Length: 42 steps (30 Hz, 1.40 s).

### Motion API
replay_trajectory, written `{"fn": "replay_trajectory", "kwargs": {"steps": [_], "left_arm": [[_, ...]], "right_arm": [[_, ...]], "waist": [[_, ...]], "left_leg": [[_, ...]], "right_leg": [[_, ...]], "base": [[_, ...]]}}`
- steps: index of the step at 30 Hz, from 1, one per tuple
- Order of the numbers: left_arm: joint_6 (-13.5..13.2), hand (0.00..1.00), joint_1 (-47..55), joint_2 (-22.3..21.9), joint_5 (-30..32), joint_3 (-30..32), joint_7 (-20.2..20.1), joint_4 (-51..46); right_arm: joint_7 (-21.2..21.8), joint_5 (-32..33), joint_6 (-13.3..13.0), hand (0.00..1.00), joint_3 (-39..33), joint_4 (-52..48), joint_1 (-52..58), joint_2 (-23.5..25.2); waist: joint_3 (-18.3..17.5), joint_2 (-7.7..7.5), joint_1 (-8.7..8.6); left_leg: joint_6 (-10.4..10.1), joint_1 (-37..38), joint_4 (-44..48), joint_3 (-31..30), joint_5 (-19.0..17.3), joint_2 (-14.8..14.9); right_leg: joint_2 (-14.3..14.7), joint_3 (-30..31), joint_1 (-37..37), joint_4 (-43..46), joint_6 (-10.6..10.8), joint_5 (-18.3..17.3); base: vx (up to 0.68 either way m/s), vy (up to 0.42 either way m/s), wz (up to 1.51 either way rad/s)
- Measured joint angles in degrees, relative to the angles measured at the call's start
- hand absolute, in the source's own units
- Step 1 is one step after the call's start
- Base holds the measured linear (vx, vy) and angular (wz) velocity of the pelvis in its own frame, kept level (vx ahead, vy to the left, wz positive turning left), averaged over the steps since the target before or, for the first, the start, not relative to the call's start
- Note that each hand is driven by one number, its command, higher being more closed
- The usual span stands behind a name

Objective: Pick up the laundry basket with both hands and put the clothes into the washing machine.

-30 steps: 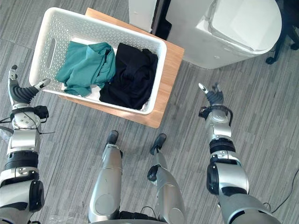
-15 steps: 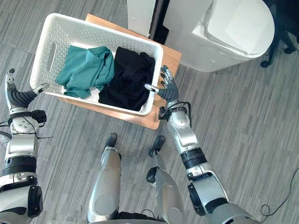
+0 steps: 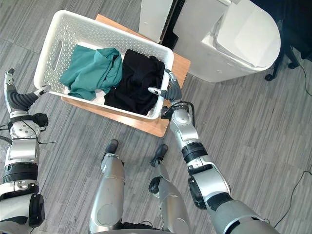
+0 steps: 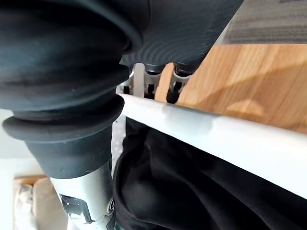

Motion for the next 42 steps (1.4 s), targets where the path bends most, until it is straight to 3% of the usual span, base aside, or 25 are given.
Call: {"fn": "replay_trajectory", "kwargs": {"steps": [2, 4, 6, 10, 13, 14, 15, 16, 19, 23, 25, 28, 42], "left_arm": [[0.0, 0.0, 0.0, -0.1, -0.1, -0.5, 0.0, 0.0], [0.0, 0.0, -0.3, -0.1, -0.1, -0.8, 0.0, 0.0], [0.1, 0.0, -0.4, -0.1, -0.2, -0.8, 0.1, -0.7], [0.5, 0.0, -1.9, -0.1, -2.3, -1.2, 0.1, -4.6], [0.5, 0.0, -3.7, 0.2, -2.9, -1.3, 0.3, -4.8], [0.6, 0.0, -4.0, 1.0, -3.1, -1.2, 0.7, -5.1], [0.8, 0.0, -5.1, 2.4, -3.5, -1.3, 1.2, -5.1], [0.9, 0.0, -6.2, 3.1, -3.7, -1.7, 1.2, -4.9], [0.9, 0.0, -12.0, 6.4, -4.4, -2.3, 1.3, -4.7], [0.9, 0.0, -17.2, 9.1, -4.5, -2.9, 1.3, -4.0], [0.9, 0.0, -18.5, 9.0, -4.6, -4.8, 1.2, -1.7], [0.9, 0.0, -19.1, 9.0, -4.6, -5.0, 1.2, -0.4], [1.9, 0.0, -20.9, 7.6, -4.6, -8.5, 1.0, 0.9]], "right_arm": [[-0.1, -0.9, 0.2, 0.0, -1.3, 1.9, -1.6, 0.3], [-0.2, -1.1, 0.6, 0.0, -1.6, 4.4, -2.9, 0.3], [-1.0, -2.9, 0.9, 0.0, -1.6, 5.7, -3.6, 0.3], [-1.6, -7.9, 1.0, 0.0, -1.6, 6.8, -7.1, -0.1], [-2.0, -10.4, 1.2, 0.0, -1.4, 7.4, -8.6, -0.6], [-2.1, -11.8, 1.2, 0.0, -1.0, 7.8, -9.6, -0.7], [-2.3, -12.7, 1.2, 0.0, -0.2, 7.9, -10.3, -0.8], [-2.3, -13.7, 1.1, 0.0, -0.2, 7.7, -10.6, -0.9], [-2.4, -16.0, 0.8, 0.0, 1.1, 7.4, -12.3, -2.0], [-2.3, -19.5, 0.8, 0.0, 3.5, 5.8, -13.5, -2.7], [-2.3, -21.3, 0.8, 0.0, 3.7, 5.5, -13.7, -3.5], [-2.2, -23.2, 0.9, 0.0, 4.8, 5.5, -14.4, -4.3], [2.1, -25.8, 1.3, 0.0, 4.1, 4.0, -16.1, -6.7]], "waist": [[0.0, -0.01, -0.01], [-0.1, -0.22, 0.06], [-0.2, -0.45, 0.33], [-0.3, -0.5, 1.04], [-0.3, -0.49, 1.35], [-0.3, -0.3, 1.55], [-0.3, -0.28, 1.72], [-0.4, -0.34, 1.43], [-0.4, -0.35, 1.34], [-0.6, 0.14, 1.33], [-1.5, 1.78, 1.19], [-2.0, 2.82, 1.22], [-2.1, 3.21, -0.42]], "left_leg": [[0.1, -0.1, -1.1, 0.0, 0.7, 0.4], [0.1, -0.8, -0.3, -0.4, 0.4, -0.1], [-0.1, -1.2, -0.1, -0.9, 0.2, -0.2], [-0.8, -3.9, 1.8, -1.4, -0.4, 0.6], [-0.8, -4.8, 1.8, -1.6, -0.3, 1.3], [-0.5, -5.2, 0.9, -1.4, 0.0, 3.0], [-0.6, -5.8, 0.8, -0.9, 0.1, 4.2], [-0.8, -6.3, 1.0, -1.4, 0.0, 4.1], [-2.2, -8.2, 0.8, -2.8, 0.7, 4.6], [-2.9, -9.7, 1.4, -1.8, 1.0, 5.4], [-2.9, -11.5, 3.0, -1.4, 1.0, 5.4], [-2.7, -12.7, 3.9, -0.5, 0.9, 5.5], [-1.0, -15.9, 7.6, 2.1, 0.0, 4.3]], "right_leg": [[-0.1, -0.8, -0.2, 0.2, 1.0, -1.8], [-0.4, -1.5, -0.3, 0.2, -1.7, 0.5], [-0.2, -1.7, -0.5, 0.2, -2.9, 2.1], [0.8, -2.6, -2.4, 0.2, -3.6, 1.9], [0.9, -4.5, -3.1, 0.2, -1.6, -0.2], [1.3, -6.0, -3.4, 0.7, -1.1, -2.5], [0.9, -6.3, -5.3, 7.0, -7.2, -2.2], [0.3, -6.2, -4.9, 9.1, -7.5, -2.3], [2.2, -5.7, -4.3, 4.7, -9.1, -2.0], [3.0, -5.5, -5.3, 2.4, -9.2, -0.2], [3.0, -4.9, -6.7, 2.3, -9.4, 0.7], [2.8, -3.8, -7.7, 1.5, -8.6, 1.8], [1.2, -1.6, -10.3, 0.6, -6.0, 3.6]], "base": [[0.03, -0.023, 0.06], [0.03, 0.016, 0.15], [0.06, 0.005, 0.12], [0.02, -0.002, -0.08], [-0.01, -0.008, -0.11], [0.06, -0.026, -0.4], [0.06, -0.023, -0.28], [0.15, 0.027, -0.03], [0.07, -0.018, 0.03], [0.0, 0.012, -0.2], [-0.01, 0.07, -0.16], [-0.03, 0.076, -0.2], [-0.04, 0.071, -0.08]]}}
